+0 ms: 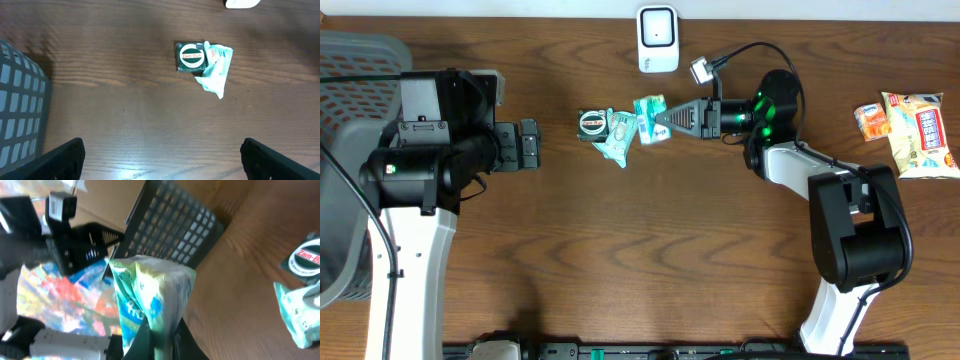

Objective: Scan the item barcode
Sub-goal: 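Hold the green tissue pack up in front of the white scanner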

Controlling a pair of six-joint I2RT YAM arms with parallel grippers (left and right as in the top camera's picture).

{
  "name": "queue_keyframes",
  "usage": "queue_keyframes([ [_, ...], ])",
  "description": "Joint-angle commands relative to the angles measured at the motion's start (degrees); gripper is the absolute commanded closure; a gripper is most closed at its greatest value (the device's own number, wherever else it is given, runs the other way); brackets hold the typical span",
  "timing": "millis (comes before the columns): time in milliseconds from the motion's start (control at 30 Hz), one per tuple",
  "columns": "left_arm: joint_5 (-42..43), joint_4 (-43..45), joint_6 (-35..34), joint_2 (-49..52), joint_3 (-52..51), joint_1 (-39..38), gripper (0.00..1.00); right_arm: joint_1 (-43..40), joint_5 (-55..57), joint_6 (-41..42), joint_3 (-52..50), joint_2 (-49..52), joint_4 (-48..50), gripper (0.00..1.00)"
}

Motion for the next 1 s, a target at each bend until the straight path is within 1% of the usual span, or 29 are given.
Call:
queue_keyframes([
  [0,-0.4,-0.1,0.6,0.2,0.4,0.3,0.02,0.3,11.1,8.7,0.1,-1.6,1.1,0.99],
  [133,-0.4,-0.1,0.6,0.2,0.4,0.3,0.02,0.4,23.1,22.4,0.1,-1.6,1.0,0.98],
  [167,-0.4,-0.1,0.6,0.2,0.4,0.3,0.02,0.6,25.1,23.5,0.1,-1.6,1.0,0.98],
  [200,-0.4,-0.1,0.6,0.2,0.4,0.3,0.02,0.7,26.8,22.9,0.1,-1.6,0.4,0.98],
  [267,-0.4,-0.1,0.6,0.2,0.4,0.3,0.02,1.0,29.7,18.5,0.1,-1.6,-2.4,0.98],
  [333,-0.4,-0.1,0.6,0.2,0.4,0.3,0.02,1.2,32.6,9.7,0.1,-1.6,-10.5,0.98],
  [467,-0.4,-0.1,0.6,0.2,0.4,0.3,0.02,2.0,34.9,-1.2,0.1,-1.6,-28.0,0.98],
  [533,-0.4,-0.1,0.6,0.2,0.4,0.3,0.02,2.8,37.6,-7.4,0.1,-1.6,-33.7,0.99],
  [600,-0.4,-0.1,0.6,0.2,0.4,0.3,0.02,2.9,39.0,-11.2,0.1,-1.8,-36.5,0.98],
  [767,-0.4,-0.1,0.6,0.2,0.4,0.3,0.02,2.4,40.3,-18.4,0.4,-4.1,-39.6,0.99],
  [867,-0.4,-0.1,0.6,0.2,0.4,0.3,0.02,2.6,48.2,-26.0,2.2,-7.0,-49.8,0.98],
  [967,-0.4,-0.1,0.6,0.2,0.4,0.3,0.02,3.4,59.2,-34.3,5.8,-9.7,-62.8,0.99],
])
